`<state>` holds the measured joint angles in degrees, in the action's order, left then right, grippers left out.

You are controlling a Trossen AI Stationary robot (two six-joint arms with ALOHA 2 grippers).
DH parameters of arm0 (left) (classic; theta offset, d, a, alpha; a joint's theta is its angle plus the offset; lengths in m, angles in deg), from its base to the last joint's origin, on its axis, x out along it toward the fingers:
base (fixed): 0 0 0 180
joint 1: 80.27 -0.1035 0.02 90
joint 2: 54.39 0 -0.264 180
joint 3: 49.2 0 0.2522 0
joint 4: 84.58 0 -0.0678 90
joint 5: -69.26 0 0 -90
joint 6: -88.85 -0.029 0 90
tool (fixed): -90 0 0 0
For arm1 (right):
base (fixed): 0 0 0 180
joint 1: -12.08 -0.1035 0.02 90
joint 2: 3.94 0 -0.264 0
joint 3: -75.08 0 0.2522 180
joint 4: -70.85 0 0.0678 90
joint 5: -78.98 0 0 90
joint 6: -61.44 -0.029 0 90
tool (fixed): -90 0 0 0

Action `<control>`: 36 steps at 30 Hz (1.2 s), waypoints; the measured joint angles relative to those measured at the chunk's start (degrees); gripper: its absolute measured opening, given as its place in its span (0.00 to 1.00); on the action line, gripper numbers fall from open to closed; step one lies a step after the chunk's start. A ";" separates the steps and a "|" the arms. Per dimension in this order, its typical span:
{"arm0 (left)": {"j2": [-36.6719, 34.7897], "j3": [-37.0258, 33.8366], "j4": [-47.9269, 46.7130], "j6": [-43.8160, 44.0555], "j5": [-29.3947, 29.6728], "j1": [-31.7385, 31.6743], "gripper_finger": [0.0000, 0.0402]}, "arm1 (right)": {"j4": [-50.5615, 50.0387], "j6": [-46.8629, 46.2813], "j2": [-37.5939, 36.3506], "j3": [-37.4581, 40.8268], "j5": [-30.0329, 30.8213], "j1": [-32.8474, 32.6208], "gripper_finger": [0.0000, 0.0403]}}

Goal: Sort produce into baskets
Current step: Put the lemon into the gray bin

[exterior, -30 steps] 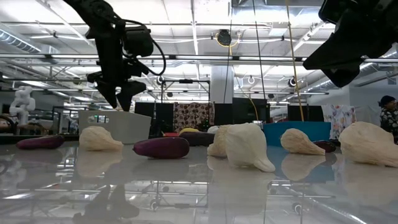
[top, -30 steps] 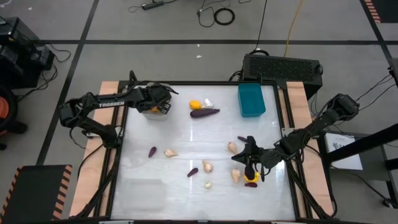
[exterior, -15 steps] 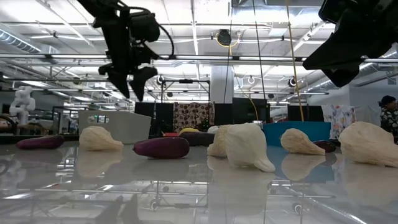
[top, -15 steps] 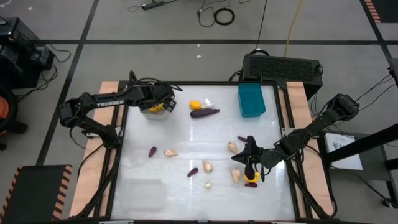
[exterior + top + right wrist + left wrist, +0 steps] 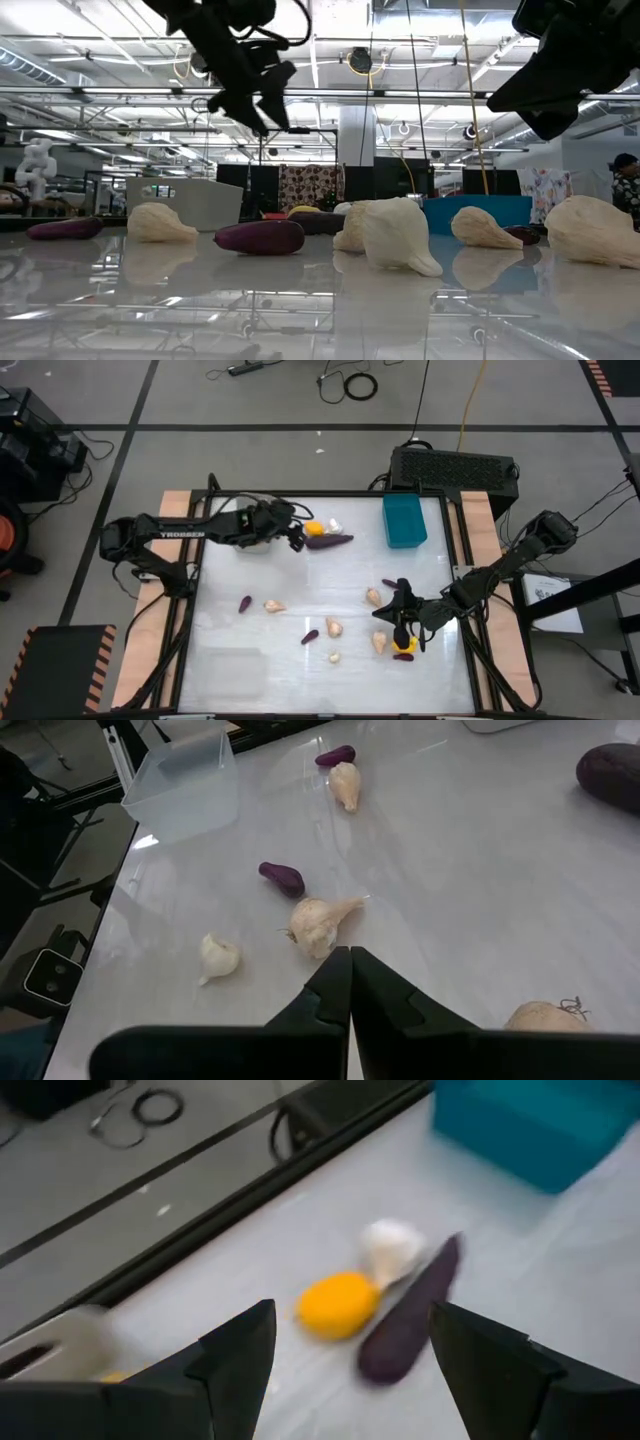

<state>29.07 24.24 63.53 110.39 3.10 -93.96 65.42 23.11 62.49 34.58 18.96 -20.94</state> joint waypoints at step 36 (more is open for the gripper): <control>23.37 6.14 26.10 -1.42 -11.28 3.71 0.67 | -9.83 4.82 0.00 0.02 1.18 18.43 0.00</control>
<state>52.44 30.38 89.63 108.97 -8.18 -90.25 55.59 27.93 62.49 34.59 20.14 -2.51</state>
